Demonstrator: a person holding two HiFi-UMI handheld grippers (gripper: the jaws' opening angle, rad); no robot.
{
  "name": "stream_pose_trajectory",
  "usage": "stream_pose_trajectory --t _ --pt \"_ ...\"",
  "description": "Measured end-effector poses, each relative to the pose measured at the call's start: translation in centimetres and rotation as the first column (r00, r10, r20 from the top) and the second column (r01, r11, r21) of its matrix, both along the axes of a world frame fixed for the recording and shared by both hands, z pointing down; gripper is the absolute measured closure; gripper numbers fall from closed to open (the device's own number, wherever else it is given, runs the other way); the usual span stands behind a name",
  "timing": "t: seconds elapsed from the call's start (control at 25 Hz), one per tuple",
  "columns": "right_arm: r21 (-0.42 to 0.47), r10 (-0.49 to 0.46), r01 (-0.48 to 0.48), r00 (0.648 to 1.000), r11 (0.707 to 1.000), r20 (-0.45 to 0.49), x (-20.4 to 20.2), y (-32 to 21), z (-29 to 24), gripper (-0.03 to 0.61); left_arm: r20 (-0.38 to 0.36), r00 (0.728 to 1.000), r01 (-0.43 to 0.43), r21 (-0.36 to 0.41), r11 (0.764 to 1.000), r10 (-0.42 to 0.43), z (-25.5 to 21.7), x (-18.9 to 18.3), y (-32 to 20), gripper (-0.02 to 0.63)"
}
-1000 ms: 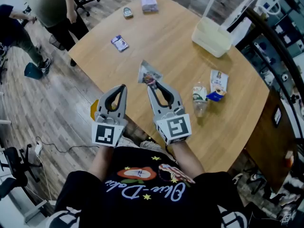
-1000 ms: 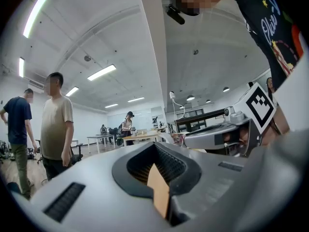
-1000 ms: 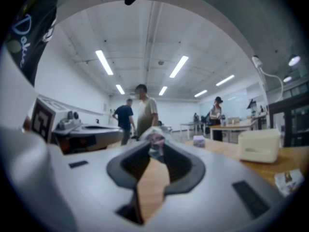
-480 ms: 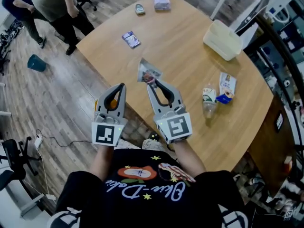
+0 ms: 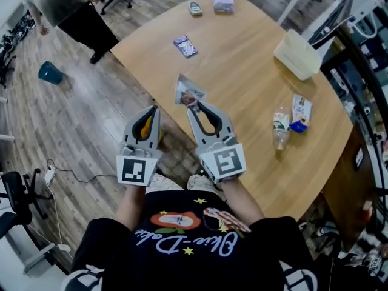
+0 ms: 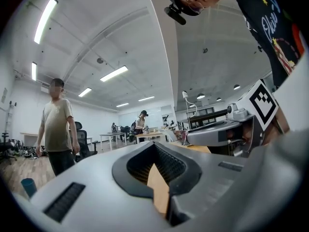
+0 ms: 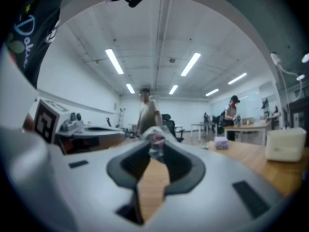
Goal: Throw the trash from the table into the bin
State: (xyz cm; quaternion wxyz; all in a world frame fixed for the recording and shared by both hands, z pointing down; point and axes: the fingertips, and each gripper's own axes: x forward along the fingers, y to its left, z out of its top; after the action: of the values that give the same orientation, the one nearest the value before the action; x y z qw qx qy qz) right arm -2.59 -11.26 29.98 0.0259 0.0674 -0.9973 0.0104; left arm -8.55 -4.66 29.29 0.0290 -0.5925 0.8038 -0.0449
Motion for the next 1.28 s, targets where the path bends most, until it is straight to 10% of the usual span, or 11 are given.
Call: stream_pose_trajectory --t 1.28 --pt "-0.015 -0.137 0.137 0.99 0.991 -0.015 -9.3 9.9 1.7 0.488 -0.06 0.992 0.108 -0.037 0.993 -0.11 2.8 -9.2 9.4 0.603"
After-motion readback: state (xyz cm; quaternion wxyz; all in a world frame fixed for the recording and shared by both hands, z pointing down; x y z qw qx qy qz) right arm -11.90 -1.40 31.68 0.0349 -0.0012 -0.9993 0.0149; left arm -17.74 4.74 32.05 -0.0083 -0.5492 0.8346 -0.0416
